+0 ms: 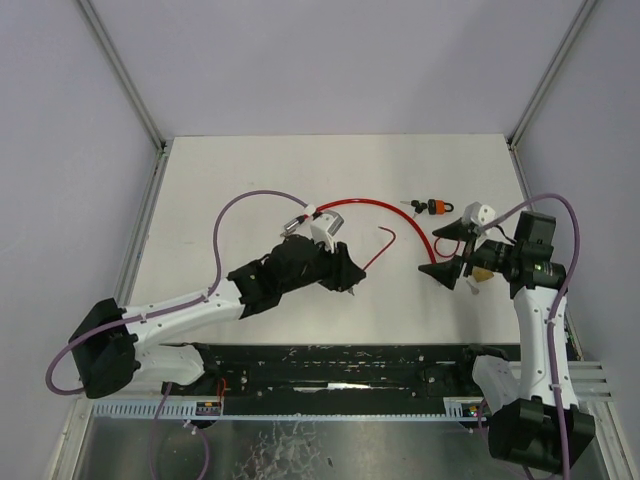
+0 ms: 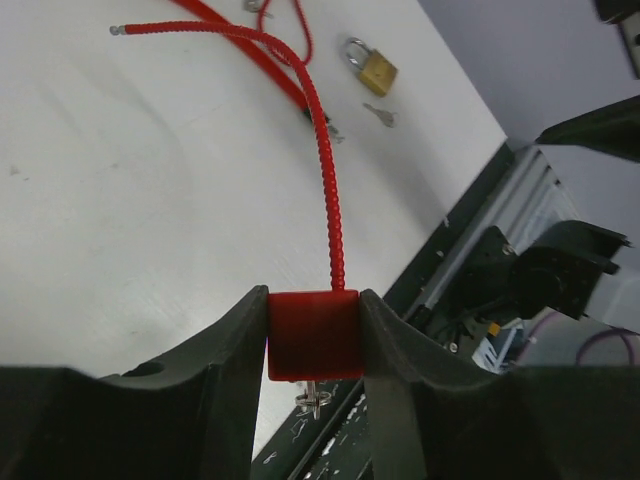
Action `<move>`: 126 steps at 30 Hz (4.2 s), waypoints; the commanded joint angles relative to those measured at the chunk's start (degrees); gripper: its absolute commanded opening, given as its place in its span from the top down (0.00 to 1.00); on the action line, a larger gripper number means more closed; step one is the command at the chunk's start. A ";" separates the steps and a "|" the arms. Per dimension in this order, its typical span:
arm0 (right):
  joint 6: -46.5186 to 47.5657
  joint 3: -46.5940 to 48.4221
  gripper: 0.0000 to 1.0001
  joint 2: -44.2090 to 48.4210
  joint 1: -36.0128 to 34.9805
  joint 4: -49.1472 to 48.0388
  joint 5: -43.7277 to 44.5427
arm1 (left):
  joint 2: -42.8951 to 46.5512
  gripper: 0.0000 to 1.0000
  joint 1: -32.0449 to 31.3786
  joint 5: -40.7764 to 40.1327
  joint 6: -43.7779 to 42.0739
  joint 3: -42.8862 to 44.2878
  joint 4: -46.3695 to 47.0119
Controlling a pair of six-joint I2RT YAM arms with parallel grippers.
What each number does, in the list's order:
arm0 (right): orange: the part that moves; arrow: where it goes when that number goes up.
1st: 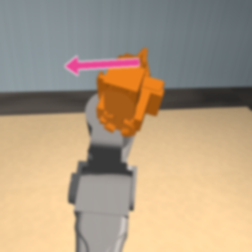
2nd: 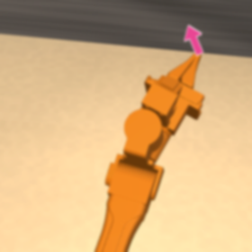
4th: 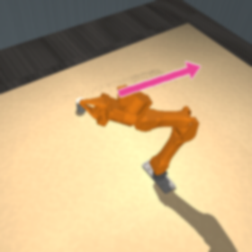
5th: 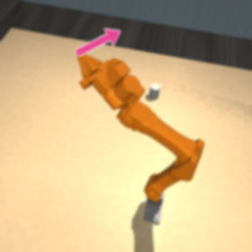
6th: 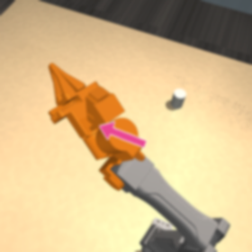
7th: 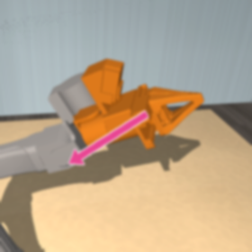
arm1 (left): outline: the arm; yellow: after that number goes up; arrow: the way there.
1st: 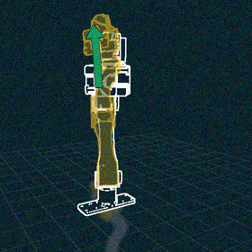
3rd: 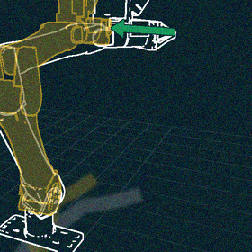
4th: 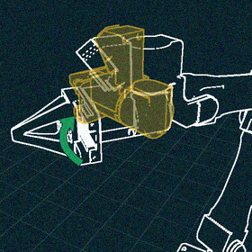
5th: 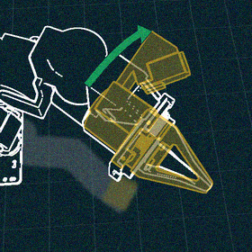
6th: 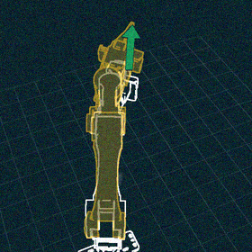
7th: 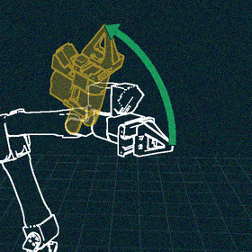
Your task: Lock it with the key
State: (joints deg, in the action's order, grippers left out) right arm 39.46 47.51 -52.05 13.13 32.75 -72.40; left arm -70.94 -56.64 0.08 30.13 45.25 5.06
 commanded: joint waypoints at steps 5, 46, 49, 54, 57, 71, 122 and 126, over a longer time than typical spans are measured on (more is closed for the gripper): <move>39.87 -3.16 0.00 3.39 0.04 18.01 -10.30 | -1.88 1.00 4.21 20.67 0.56 -1.42 12.72; 55.61 -2.88 1.00 -2.71 -7.51 24.09 -1.24 | -10.29 0.84 10.78 42.56 -0.33 0.70 21.51; 50.24 -1.15 1.00 -2.70 -7.50 23.76 -2.13 | -10.27 0.61 11.98 42.42 -0.25 -0.33 22.51; 38.66 0.34 1.00 -2.80 -7.50 19.73 -1.81 | -6.74 0.28 12.54 35.38 -3.39 -2.79 22.10; 34.19 0.84 1.00 -2.92 -7.50 17.94 -1.48 | -1.63 0.25 12.74 29.13 -6.05 -5.46 22.24; 3.55 0.88 1.00 -2.53 -7.50 0.38 3.65 | 18.11 0.27 12.65 5.14 22.59 -22.66 28.28; 19.94 -2.81 1.00 0.36 -7.51 6.35 0.84 | -16.73 0.43 1.78 -17.13 56.50 14.25 1.69; 24.20 -3.18 1.00 1.02 -7.59 8.88 -0.16 | -16.82 0.47 1.90 -16.94 55.89 13.86 2.94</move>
State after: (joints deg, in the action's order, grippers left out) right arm 56.82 44.34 -52.51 6.00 38.20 -67.83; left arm -87.26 -54.68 -15.75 87.31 57.56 4.32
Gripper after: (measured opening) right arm 0.037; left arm 0.549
